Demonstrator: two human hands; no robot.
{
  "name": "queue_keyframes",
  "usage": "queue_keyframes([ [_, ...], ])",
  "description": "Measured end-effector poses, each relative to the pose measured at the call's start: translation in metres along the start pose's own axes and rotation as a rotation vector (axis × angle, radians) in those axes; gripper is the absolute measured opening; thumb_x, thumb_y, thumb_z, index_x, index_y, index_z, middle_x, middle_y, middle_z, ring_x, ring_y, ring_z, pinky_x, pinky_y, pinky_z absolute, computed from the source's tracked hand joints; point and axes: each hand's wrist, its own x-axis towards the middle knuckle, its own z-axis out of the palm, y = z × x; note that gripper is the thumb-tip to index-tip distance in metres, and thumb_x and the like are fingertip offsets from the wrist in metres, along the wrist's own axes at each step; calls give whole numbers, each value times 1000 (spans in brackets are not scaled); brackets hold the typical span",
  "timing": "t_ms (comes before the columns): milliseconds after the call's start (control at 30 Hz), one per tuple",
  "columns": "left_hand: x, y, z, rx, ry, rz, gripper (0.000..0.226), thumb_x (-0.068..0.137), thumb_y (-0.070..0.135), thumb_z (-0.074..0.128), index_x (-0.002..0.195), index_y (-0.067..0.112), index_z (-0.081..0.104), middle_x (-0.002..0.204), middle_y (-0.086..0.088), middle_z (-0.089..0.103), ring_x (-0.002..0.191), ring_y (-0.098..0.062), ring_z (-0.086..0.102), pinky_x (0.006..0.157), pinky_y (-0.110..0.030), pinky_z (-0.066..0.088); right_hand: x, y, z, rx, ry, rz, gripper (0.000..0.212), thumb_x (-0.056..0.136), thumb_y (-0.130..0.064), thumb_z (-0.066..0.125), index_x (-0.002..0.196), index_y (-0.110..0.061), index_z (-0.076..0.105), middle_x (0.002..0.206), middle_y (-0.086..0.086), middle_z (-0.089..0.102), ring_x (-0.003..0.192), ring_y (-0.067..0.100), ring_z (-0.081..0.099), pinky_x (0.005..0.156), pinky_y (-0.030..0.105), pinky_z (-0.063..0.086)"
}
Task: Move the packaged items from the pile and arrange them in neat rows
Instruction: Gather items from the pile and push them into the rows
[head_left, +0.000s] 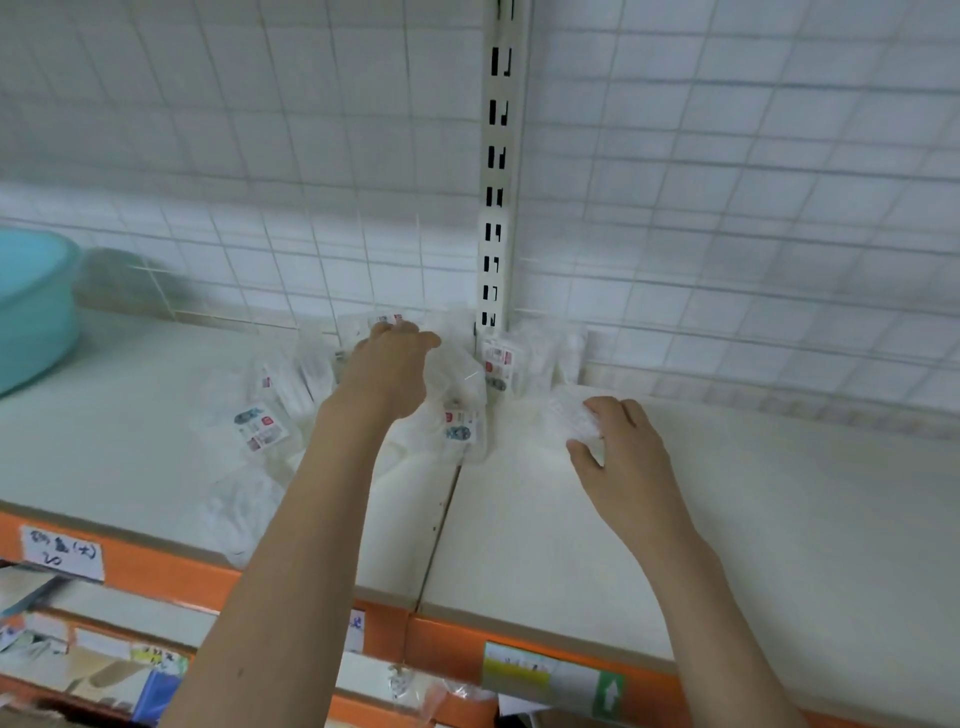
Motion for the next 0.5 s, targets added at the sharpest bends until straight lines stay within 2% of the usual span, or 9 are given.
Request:
queue_keyframes([
  [100,1,-5,3,-26,-24,-3,67,78,-15,38,137,17,40,133,-8,48,129,-26,31,101,-38,39,-3,2,0,12,17,-5,28,84,-10,59,111,-11,53,99,2,46,76,18,46,60,19,24],
  [233,-6,-7,0,-78,94,-50,55,79,-11,45,124,18,55,118,-10,58,115,-26,46,90,-38,44,-8,5,-1,41,33,-26,25,82,-8,62,105,-12,55,91,-1,46,69,14,42,60,18,25],
  [367,-26,7,-8,-76,259,40,37,82,3,56,117,13,58,112,-7,61,105,-29,50,87,-40,43,-13,12,-12,114,70,25,19,81,-12,63,98,-16,55,91,-4,50,74,10,47,61,16,30],
  [433,-42,25,-12,-177,369,106,31,79,3,60,109,9,60,103,-8,62,97,-31,54,80,-41,46,-19,17,-22,221,97,74,18,82,-12,62,96,-19,52,90,-6,55,77,8,51,63,13,37],
  [500,-57,49,-12,-276,419,157,28,76,3,63,104,7,60,97,-8,62,87,-30,57,70,-35,45,-26,25,-37,300,121,114,19,84,-14,61,96,-22,49,88,-7,58,78,7,54,63,12,40],
])
